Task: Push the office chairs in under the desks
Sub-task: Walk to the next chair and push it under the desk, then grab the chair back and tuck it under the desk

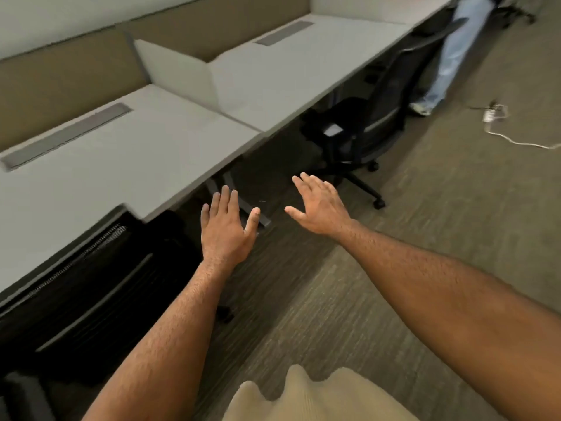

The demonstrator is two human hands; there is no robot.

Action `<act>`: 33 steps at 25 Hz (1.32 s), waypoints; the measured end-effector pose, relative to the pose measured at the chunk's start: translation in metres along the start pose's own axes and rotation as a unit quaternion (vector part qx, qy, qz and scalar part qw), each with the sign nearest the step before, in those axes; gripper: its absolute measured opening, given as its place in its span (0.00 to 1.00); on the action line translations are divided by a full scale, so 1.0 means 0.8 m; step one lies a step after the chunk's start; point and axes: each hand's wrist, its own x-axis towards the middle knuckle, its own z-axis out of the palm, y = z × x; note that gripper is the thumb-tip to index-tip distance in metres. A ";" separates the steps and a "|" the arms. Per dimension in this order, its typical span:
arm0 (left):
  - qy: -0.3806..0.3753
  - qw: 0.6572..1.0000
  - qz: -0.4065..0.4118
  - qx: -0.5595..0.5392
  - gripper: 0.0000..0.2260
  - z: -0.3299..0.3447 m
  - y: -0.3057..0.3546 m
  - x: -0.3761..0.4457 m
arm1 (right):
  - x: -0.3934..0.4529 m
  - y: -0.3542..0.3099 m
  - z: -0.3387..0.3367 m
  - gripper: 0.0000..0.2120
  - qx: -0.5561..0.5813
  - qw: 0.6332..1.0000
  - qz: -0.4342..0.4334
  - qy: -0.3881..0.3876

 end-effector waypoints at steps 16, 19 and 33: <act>-0.143 0.923 0.353 -0.043 0.37 0.201 0.533 0.097 | -0.222 0.467 -0.085 0.36 0.020 0.925 0.371 0.082; -0.150 0.909 0.387 -0.043 0.39 0.242 0.616 0.133 | -0.217 0.554 -0.104 0.36 0.015 0.910 0.403 0.097; -0.118 0.949 0.290 -0.044 0.35 0.310 0.818 0.404 | 0.018 0.866 -0.175 0.36 0.010 0.940 0.330 0.085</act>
